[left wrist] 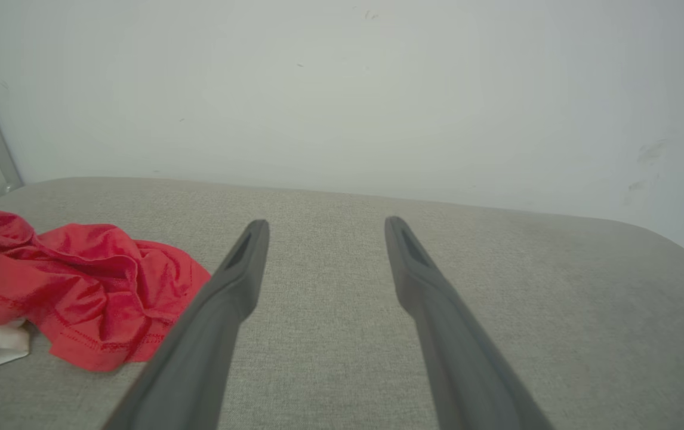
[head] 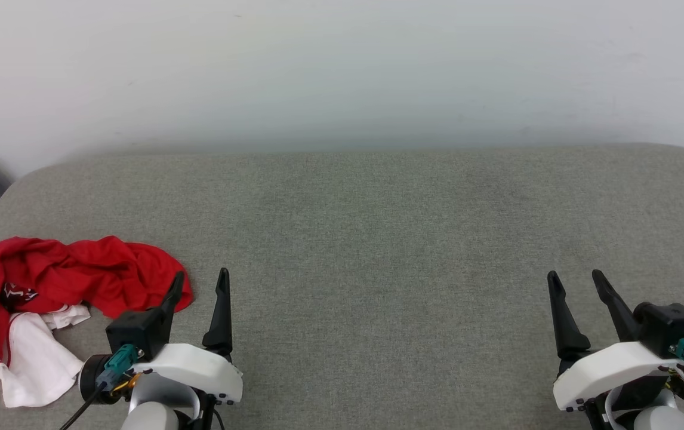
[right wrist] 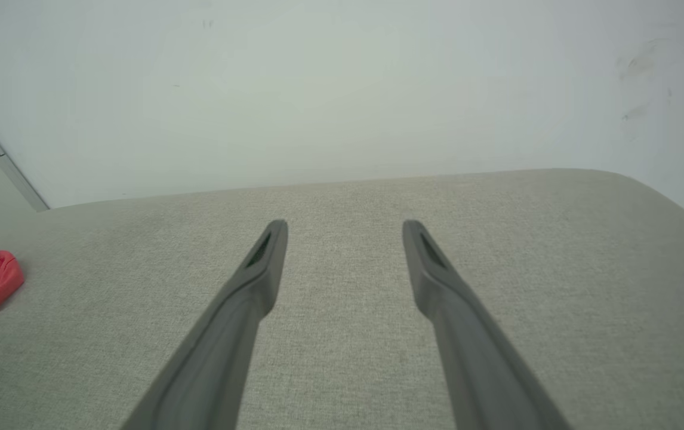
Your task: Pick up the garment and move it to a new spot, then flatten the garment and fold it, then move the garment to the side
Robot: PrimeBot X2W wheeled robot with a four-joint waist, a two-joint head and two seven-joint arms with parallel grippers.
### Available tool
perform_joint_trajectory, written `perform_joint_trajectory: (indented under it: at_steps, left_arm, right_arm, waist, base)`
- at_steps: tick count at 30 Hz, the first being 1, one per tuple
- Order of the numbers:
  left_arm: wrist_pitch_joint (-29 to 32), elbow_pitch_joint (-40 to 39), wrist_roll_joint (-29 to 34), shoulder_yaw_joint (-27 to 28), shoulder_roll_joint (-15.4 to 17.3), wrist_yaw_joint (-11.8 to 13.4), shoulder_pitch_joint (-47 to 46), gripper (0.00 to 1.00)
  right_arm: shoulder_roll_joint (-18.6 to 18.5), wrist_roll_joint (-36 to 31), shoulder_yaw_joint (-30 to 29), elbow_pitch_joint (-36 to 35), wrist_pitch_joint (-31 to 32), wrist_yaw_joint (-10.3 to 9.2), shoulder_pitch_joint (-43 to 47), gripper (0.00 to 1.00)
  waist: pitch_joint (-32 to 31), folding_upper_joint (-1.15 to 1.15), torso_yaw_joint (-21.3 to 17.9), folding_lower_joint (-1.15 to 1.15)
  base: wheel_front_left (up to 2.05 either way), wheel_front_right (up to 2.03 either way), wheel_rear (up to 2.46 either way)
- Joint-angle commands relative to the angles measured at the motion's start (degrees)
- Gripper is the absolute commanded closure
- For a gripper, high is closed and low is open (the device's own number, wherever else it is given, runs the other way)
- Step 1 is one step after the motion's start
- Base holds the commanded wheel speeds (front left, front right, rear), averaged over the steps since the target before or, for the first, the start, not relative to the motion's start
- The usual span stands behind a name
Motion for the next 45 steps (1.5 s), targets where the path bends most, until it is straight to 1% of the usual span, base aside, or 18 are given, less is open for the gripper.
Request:
perform_joint_trajectory:
  at_steps: [1, 10, 27, 37, 41, 45]
  left_arm:
    - [-0.4, -0.1, 1.1, 0.0, 0.0, 0.2, -0.9, 0.00]
    - [-1.5, 1.2, 3.9, -0.1, -0.4, 0.1, -0.9, 0.00]
    - [-3.3, 2.7, 9.7, -0.6, -1.0, 1.1, -1.0, 0.00]
    - [-3.2, 3.6, 8.8, -0.2, -1.1, 0.7, -1.4, 0.00]
    - [-3.2, 3.7, 8.4, -0.4, -1.2, 0.6, -1.5, 0.00]
    - [-3.2, 3.9, 7.6, -0.7, -1.4, 1.0, -1.8, 0.00]
  right_arm:
    - [0.1, -1.2, 0.0, -0.5, -0.4, 0.00, -0.3, 0.00]
    - [0.1, -3.4, -0.8, -0.3, -1.0, -0.01, -0.7, 0.00]
    - [0.1, -8.6, -1.8, 1.0, -2.7, -0.01, -1.5, 0.00]
    - [0.1, -7.3, -2.1, 1.9, -3.3, -0.01, -1.5, 0.00]
    - [0.1, -7.1, -2.0, 2.1, -3.6, -0.01, -1.3, 0.00]
    - [0.1, -6.9, -1.6, 2.1, -3.8, -0.01, -1.1, 0.00]
  waist:
    - [0.0, 0.00, 0.0, 0.00]
    - [0.0, 0.00, 0.3, 0.00]
    - [-0.1, 0.00, 0.8, 0.00]
    - [-0.2, 0.00, 1.6, 0.00]
    - [-0.3, 0.00, 2.9, 0.00]
    - [-0.3, 0.00, 5.2, 0.00]
  base:
    - [0.00, 0.00, 0.00]
    - [0.00, 0.00, 0.00]
    - [0.00, 0.00, 0.00]
    - [0.00, 0.00, 0.00]
    - [0.00, 0.00, 0.00]
    - [0.00, 0.00, 0.00]
